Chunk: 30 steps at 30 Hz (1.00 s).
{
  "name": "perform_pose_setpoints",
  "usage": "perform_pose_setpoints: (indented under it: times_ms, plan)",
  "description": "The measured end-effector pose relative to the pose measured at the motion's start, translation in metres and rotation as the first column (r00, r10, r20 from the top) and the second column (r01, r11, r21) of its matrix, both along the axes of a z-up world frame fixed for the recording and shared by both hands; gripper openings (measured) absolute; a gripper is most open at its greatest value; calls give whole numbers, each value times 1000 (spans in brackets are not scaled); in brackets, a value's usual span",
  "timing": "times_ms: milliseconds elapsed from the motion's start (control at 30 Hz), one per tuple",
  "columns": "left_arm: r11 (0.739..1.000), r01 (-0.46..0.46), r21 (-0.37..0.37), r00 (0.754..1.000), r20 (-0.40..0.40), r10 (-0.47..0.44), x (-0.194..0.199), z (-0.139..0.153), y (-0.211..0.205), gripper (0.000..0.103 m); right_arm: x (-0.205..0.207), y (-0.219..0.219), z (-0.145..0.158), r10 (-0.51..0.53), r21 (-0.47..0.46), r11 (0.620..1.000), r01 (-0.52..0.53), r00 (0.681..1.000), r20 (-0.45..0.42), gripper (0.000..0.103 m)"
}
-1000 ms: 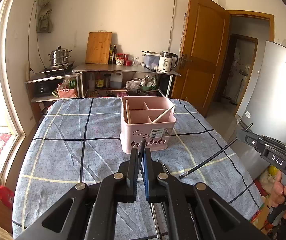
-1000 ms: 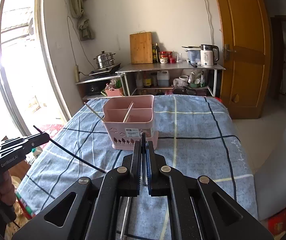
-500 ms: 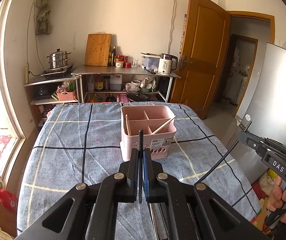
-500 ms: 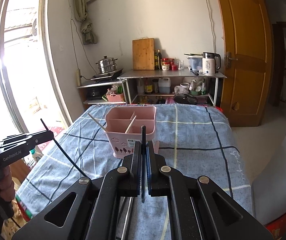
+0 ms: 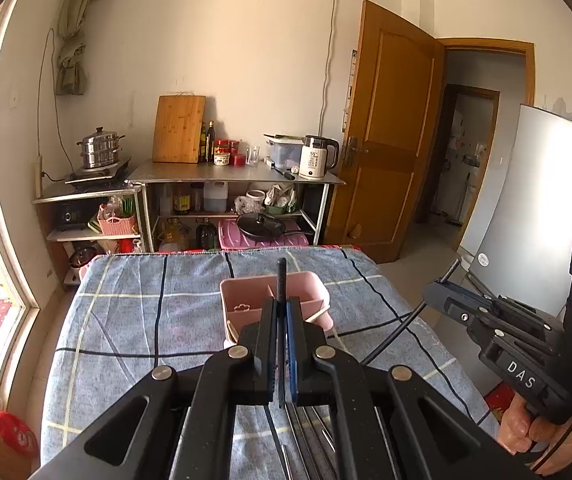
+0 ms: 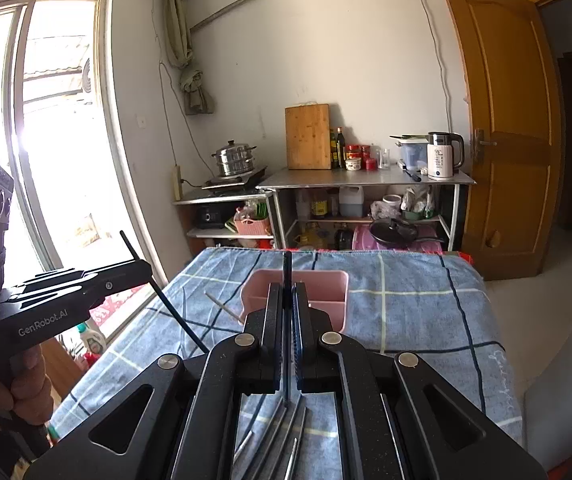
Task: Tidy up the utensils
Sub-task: 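Lift the black chopsticks and carry both tools over the pink basket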
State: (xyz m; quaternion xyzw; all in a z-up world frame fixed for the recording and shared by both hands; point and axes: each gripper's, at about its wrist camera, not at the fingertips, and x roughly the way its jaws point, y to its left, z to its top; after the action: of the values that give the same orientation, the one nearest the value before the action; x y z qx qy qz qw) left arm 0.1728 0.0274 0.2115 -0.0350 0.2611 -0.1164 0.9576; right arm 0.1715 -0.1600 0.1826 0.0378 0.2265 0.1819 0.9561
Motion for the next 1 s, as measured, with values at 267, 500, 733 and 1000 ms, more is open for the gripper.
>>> perform_pose_setpoints:
  times_ms: [267, 500, 733, 1000]
  plan:
    - [1000, -25, 4, 998, 50, 24, 30, 24, 3, 4, 28, 9, 22, -8, 43, 999, 6, 999, 49, 4]
    - [999, -42, -15, 997, 70, 42, 54, 29, 12, 4, 45, 16, 30, -19, 69, 998, 13, 996, 82, 4]
    - [999, -50, -19, 993, 110, 52, 63, 21, 16, 4, 57, 22, 19, -24, 77, 997, 18, 996, 82, 4]
    - [998, -58, -33, 990, 129, 62, 67, 22, 21, 4, 63, 22, 10, -25, 78, 997, 20, 998, 65, 4]
